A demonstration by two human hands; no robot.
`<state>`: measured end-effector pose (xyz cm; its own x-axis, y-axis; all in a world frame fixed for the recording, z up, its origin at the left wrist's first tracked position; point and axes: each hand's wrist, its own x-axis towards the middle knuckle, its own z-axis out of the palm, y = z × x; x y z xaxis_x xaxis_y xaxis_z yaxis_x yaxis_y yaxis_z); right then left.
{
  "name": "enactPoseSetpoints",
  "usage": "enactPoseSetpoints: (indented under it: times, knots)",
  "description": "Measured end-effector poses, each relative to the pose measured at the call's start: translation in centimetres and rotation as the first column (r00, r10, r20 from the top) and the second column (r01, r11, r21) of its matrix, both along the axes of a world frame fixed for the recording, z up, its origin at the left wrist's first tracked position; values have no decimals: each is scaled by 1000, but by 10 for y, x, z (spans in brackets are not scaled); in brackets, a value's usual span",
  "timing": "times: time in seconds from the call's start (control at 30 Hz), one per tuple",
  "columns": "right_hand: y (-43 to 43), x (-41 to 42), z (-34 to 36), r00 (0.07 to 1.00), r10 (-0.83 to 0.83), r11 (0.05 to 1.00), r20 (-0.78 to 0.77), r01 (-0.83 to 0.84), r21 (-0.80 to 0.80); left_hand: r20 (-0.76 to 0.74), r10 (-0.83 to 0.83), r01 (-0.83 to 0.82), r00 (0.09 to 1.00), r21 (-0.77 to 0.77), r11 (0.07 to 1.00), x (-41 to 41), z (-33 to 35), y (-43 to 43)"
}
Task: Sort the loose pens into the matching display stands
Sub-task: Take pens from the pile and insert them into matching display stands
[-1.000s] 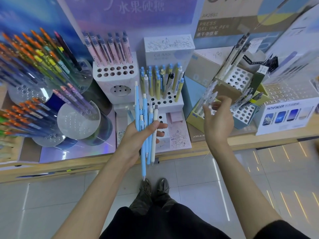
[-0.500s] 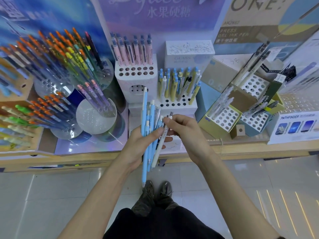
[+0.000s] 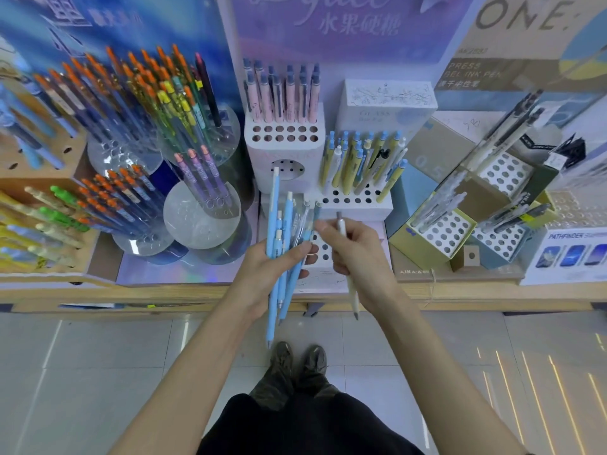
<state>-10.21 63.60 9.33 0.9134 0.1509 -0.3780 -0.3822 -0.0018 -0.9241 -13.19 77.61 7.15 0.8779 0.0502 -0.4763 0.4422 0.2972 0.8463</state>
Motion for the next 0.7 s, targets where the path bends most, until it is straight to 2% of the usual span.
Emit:
enactPoseSetpoints:
  times: [0.07,0.2,0.33,0.4,0.5,0.63,0.7]
  knots:
    - [5,-1,-1,997,72,997,-31,-72,1,-8,-16,16,1000,7,1000,-2,0,2]
    - [8,-2,-4,997,73,997,-32,-73,2,-25,-53,52,998,-22,998,-7,1,7]
    - [6,-3,-7,989,142,988,-39,-139,75,-18,-103,103,994,-23,994,-7,2,10]
    - [6,-4,-8,986,165,985,-24,-163,61,-27,-102,101,994,-38,994,-6,1,11]
    - [7,-2,-12,996,84,996,-8,-83,24,-36,-61,58,997,-88,994,-5,-1,10]
    - [0,4,-17,993,-116,991,23,114,76,-23,-1,0,1000,-50,999,-2,-5,13]
    - [-9,10,-15,970,-226,974,88,224,30,-23,46,-46,999,-34,998,0,-6,18]
